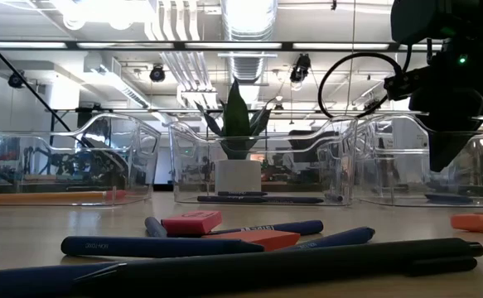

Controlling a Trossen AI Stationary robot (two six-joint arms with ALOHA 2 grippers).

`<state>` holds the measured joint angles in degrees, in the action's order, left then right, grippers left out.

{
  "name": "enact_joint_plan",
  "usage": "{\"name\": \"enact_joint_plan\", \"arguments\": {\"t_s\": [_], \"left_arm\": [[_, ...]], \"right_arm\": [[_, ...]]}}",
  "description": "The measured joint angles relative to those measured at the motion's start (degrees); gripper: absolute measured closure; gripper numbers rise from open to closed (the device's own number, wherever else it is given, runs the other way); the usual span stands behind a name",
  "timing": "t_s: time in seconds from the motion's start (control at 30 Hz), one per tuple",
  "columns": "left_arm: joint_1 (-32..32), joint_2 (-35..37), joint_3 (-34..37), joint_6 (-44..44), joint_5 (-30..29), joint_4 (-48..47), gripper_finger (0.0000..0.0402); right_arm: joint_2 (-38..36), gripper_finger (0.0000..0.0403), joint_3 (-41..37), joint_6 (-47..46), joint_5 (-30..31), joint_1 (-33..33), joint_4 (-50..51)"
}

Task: Sort crayons/erasers/pens/pencils in bins
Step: Put the blue crayon into the middle transparent bin

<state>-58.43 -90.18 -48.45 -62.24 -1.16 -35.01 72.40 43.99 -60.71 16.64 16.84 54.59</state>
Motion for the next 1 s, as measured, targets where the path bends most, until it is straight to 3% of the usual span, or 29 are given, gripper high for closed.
{"name": "enact_joint_plan", "arguments": {"t_s": [0.23,0.5,0.8,1.0], "left_arm": [[0.00,0.00,0.09,1.17,-0.29,0.14,0.0377],[0.07,-2.73,-0.04,-7.52,-0.42,0.71,0.0376],[0.22,-4.78,-0.01,-9.61,-0.37,1.32,0.0363],[0.20,-4.74,-0.46,-12.45,-1.17,1.33,0.0392]], "right_arm": [[0.00,0.0164,0.00,0.22,0.00,0.00,-0.02],[0.00,0.0163,0.00,0.26,-0.02,0.00,-0.04],[0.00,0.0163,0.00,0.26,-0.11,0.00,-0.04],[0.00,0.0167,0.00,0.26,-0.11,0.00,-0.07]]}}
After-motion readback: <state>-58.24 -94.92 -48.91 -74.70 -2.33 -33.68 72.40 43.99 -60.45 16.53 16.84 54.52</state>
